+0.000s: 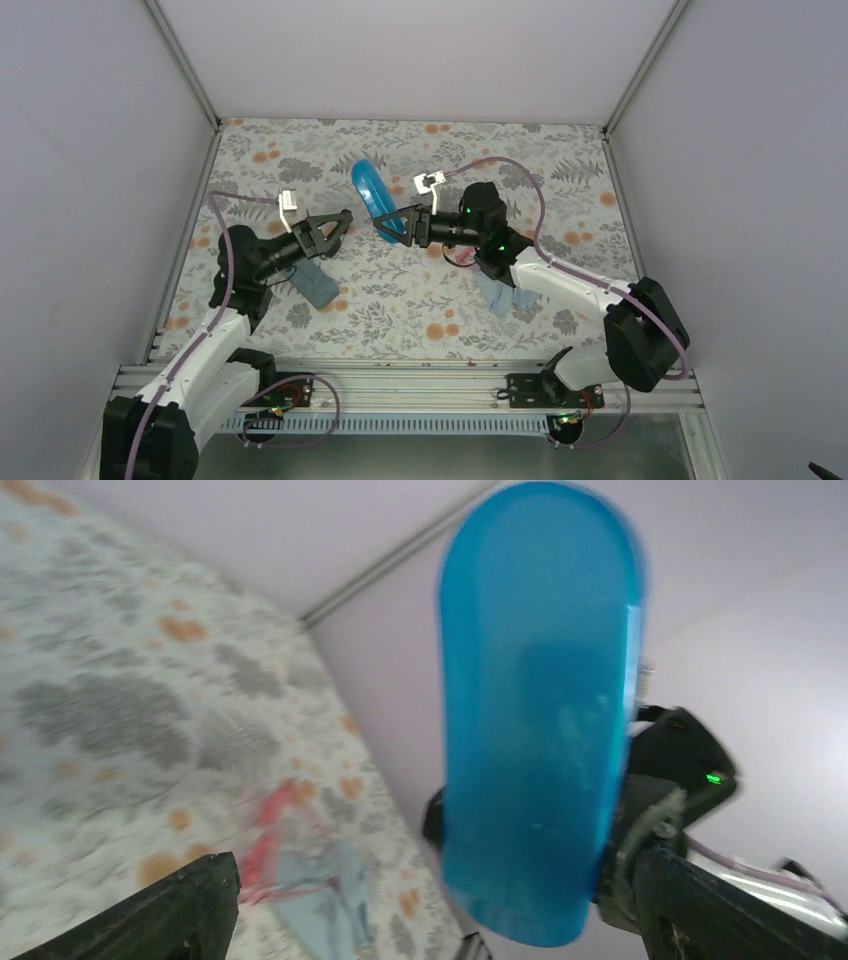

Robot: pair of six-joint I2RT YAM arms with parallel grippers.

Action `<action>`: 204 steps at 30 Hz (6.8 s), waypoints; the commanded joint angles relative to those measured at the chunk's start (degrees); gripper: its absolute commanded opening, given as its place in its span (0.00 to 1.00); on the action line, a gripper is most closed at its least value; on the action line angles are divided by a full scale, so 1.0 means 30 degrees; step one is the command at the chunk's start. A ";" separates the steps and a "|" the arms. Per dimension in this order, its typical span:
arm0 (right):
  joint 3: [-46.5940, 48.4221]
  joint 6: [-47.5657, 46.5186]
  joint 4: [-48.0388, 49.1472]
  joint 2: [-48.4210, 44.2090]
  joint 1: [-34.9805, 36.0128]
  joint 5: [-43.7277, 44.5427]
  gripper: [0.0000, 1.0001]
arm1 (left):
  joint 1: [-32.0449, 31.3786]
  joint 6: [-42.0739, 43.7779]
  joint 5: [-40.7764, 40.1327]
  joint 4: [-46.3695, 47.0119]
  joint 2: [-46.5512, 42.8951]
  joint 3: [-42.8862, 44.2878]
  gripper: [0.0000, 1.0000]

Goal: Organize the sunglasses
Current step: Pick up the sunglasses case from the center of the board, then open the sunglasses case, then place the sunglasses case at the center of the board.

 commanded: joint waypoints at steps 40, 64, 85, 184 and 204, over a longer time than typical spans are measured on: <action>0.0893 0.3079 0.2469 0.1074 0.1139 -0.3677 0.74 | -0.1637 -0.2865 0.1672 0.6950 0.1233 0.0040 0.48; 0.2126 -0.8169 -0.8406 -0.1592 0.0615 0.1235 0.82 | -0.1620 -0.1469 0.0399 0.1555 0.0703 0.1471 0.48; 0.2490 -0.8643 -0.8839 -0.0792 -0.0135 0.4878 0.04 | -0.1635 0.1770 -0.2393 -0.4647 0.0509 0.2295 0.66; -0.0620 -0.5531 -1.3532 -0.0782 0.1548 0.6356 0.64 | -0.5468 0.6009 -0.7463 -0.4779 1.5833 0.4365 0.32; 0.1576 -0.6336 -1.3486 0.6063 0.3292 0.8930 0.24 | -0.6768 0.5674 -0.9855 -0.9104 1.4252 0.6528 0.32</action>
